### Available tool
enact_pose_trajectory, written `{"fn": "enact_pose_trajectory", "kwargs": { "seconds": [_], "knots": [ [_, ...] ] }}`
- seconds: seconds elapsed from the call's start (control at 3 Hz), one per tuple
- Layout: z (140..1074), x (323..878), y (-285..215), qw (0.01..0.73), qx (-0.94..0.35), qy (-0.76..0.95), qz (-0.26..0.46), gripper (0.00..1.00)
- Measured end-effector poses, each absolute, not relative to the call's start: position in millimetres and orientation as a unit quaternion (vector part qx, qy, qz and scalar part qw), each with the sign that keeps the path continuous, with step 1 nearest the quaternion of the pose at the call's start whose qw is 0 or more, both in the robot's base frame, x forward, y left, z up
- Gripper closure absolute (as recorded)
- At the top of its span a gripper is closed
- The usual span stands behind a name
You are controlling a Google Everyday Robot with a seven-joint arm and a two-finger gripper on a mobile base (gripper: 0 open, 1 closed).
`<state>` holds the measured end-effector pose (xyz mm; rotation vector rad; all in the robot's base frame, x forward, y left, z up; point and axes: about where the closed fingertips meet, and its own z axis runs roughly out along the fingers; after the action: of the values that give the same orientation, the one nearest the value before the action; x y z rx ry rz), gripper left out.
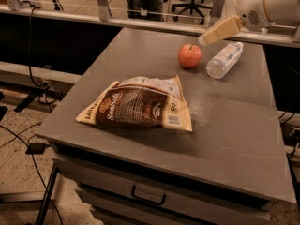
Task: Move apple near brown chip bag
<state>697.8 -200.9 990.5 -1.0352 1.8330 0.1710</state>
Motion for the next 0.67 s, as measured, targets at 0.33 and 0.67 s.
{"fn": "enact_pose_trajectory", "kwargs": {
  "seconds": [0.33, 0.67],
  "knots": [
    [991.4, 711.6, -181.0, 0.494, -0.388, 0.77, 0.11, 0.0],
    [976.2, 718.7, -165.8, 0.457, -0.382, 0.796, 0.107, 0.0]
  ]
}}
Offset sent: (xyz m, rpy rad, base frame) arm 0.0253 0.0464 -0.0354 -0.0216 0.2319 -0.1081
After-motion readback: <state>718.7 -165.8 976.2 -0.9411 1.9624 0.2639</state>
